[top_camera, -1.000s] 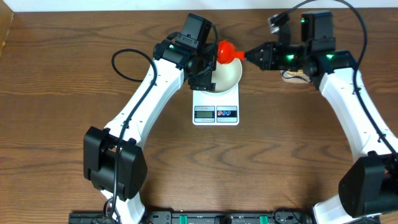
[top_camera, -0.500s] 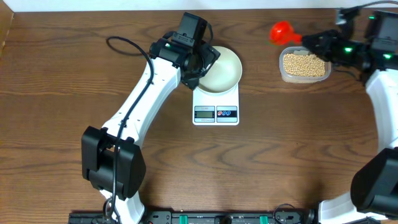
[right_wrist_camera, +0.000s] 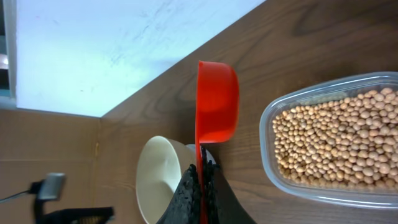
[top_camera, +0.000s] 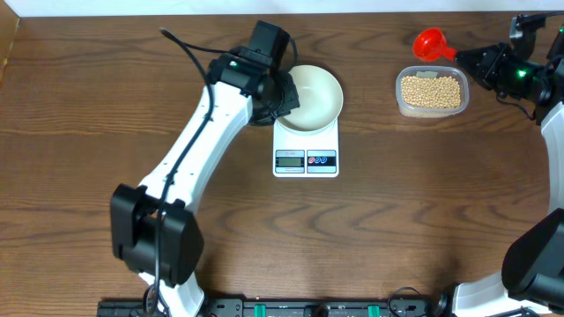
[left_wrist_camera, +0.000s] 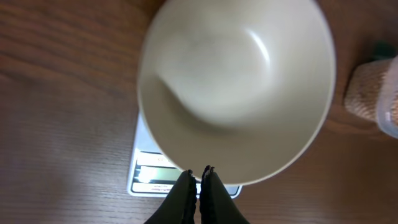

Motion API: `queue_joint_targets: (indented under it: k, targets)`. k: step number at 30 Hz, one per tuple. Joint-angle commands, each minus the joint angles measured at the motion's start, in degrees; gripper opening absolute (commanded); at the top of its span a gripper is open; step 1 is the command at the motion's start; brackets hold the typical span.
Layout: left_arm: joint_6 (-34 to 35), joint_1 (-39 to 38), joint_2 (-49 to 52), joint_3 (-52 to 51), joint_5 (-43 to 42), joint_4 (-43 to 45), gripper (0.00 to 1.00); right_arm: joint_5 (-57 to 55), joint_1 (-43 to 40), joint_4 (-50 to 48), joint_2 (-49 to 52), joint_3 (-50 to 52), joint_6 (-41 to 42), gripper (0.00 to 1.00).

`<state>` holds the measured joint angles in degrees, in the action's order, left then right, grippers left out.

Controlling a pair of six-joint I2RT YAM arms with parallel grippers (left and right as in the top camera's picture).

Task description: Scoop item into bowl and weigh 50g on scale

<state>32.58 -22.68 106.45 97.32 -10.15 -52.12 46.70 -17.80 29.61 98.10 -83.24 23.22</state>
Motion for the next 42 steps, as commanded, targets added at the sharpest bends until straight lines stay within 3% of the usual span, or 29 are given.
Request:
queue_joint_targets:
  k: [1, 9, 21, 26, 31, 42]
  targets:
    - [-4.11, 1.29, -4.37, 1.40, 0.83, -0.11, 0.07, -1.75, -0.37, 0.61, -0.26, -0.76, -2.08, 0.01]
    - [-7.52, 1.40, -5.53, 1.38, 0.81, -1.01, 0.08, -4.81, -0.37, 4.63, -0.26, -0.76, -8.61, 0.01]
    - [-10.14, 0.55, -7.13, 1.38, 0.35, -7.72, 0.07, -4.76, -0.44, 7.78, -0.26, -0.74, -10.23, 0.01]
    - [-11.69, -4.79, -11.63, 0.46, 2.75, -12.61, 0.07, -4.76, -0.61, 8.04, -0.26, -0.74, -10.29, 0.01]
    - [-7.69, -12.37, -17.75, -5.44, 9.42, -12.72, 0.07, -4.76, -0.63, 9.97, -0.26, -0.74, -12.22, 0.01]
    - [-0.46, -21.33, -28.20, -34.91, 10.23, 10.64, 0.07, -4.79, -0.63, 10.88, -0.26, -0.74, -13.14, 0.01]
